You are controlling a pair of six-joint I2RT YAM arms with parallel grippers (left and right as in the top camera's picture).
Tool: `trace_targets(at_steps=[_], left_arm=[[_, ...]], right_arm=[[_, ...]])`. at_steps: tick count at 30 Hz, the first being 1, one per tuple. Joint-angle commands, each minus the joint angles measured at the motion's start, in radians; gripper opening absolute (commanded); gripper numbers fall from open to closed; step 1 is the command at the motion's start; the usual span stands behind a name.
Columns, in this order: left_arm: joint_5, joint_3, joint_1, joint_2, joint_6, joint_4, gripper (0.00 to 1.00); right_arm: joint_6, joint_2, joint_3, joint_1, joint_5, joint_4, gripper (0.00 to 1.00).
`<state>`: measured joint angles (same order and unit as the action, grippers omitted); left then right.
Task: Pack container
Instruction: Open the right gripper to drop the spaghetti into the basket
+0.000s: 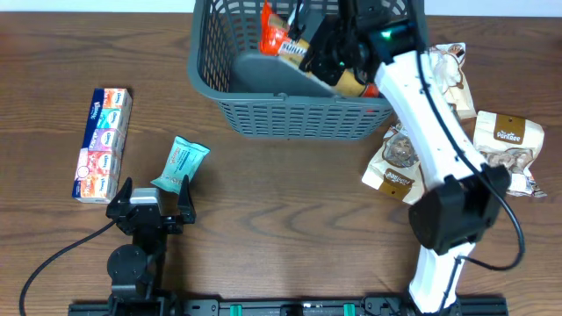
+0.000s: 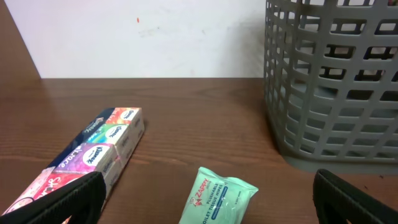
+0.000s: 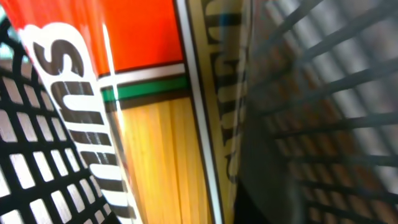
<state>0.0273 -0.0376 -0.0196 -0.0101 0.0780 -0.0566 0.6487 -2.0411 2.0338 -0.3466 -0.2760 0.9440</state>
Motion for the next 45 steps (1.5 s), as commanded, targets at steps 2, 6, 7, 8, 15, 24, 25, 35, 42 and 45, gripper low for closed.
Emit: trace_targets(at_steps=[2,6,7,8,15,24,25,35,42,45], left_arm=[[0.017,0.032,0.002,0.007,-0.005,-0.013,0.99],[0.017,0.032,0.002,0.007,-0.005,-0.013,0.99],[0.018,0.032,0.002,0.007,-0.005,-0.013,0.99],[0.017,0.032,0.002,0.007,-0.005,-0.013,0.99],[0.018,0.032,0.002,0.007,-0.005,-0.013,0.99],[0.017,0.032,0.002,0.007,-0.005,-0.013,0.99],[0.017,0.032,0.002,0.007,-0.005,-0.013,0.99],[0.017,0.032,0.002,0.007,-0.005,-0.013,0.99],[0.017,0.032,0.002,0.007,-0.005,-0.013,0.99],[0.018,0.032,0.002,0.007,-0.005,-0.013,0.99]], right_arm=[[0.034,-0.003,0.047,-0.01,-0.05,0.009,0.01],[0.034,-0.014,0.047,-0.008,-0.045,0.041,0.1],[0.033,-0.014,0.047,-0.008,-0.045,0.043,0.16],[0.033,-0.014,0.047,-0.008,-0.045,0.044,0.19],[0.033,-0.014,0.047,-0.008,-0.045,0.055,0.31],[-0.028,0.052,0.048,-0.004,-0.05,-0.059,0.67],[-0.044,0.074,0.048,0.001,-0.05,-0.094,0.72],[-0.551,0.358,0.048,0.19,0.259,-0.27,0.77],[-0.901,0.471,0.047,0.418,0.46,0.015,0.77],[-1.039,0.465,0.04,0.49,0.511,0.194,0.83]])
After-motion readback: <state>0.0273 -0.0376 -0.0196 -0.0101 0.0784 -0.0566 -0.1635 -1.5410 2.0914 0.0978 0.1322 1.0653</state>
